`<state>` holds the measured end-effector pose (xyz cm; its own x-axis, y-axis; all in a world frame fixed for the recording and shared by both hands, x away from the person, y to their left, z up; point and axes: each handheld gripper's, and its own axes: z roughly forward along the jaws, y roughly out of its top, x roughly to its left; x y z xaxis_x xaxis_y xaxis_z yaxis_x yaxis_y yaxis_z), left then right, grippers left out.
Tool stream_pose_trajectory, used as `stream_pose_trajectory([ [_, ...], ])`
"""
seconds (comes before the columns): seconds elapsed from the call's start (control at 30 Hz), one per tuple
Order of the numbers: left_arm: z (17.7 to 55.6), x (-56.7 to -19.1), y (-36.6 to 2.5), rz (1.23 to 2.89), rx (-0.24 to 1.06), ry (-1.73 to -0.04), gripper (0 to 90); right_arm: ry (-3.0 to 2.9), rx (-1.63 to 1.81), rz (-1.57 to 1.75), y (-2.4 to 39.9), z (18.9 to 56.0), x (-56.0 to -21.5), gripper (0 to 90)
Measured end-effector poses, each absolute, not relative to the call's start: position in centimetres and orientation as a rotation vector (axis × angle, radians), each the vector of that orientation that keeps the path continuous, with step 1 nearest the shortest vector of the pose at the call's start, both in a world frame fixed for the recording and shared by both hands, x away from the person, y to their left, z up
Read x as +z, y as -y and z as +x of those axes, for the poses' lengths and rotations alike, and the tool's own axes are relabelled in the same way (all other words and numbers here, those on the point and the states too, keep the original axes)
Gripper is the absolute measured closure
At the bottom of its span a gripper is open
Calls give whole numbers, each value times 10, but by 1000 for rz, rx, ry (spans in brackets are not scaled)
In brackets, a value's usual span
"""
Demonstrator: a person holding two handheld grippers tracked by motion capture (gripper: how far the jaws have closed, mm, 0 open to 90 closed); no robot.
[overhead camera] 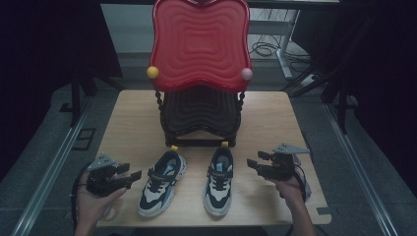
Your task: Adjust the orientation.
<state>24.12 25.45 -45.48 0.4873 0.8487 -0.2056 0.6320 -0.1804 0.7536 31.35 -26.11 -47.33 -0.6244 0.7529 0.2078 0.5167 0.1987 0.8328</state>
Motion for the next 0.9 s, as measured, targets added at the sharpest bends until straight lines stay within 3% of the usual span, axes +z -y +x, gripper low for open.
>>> stream_pose_trajectory([
  [0.13,241,-453,-254,1896,337,-1225,411,-2252,1326,1189,262,304,-468,392],
  [0.4,243,-456,-249,1916,331,-1213,408,-2201,1250,1241,287,277,-462,555],
  [0.5,242,-456,-249,1916,328,-1216,408,-2189,1212,1260,302,267,-463,628],
  [0.57,241,-455,-249,1915,326,-1214,407,-2188,1174,1259,315,262,-462,739],
  [0.6,241,-455,-249,1915,326,-1214,407,-2188,1174,1259,315,262,-462,739],
  [0.7,240,-455,-250,1912,324,-1218,407,-2183,1127,1274,335,257,-459,858],
  [0.9,240,-456,-252,1906,323,-1225,407,-2178,1094,1310,360,251,-461,890],
])
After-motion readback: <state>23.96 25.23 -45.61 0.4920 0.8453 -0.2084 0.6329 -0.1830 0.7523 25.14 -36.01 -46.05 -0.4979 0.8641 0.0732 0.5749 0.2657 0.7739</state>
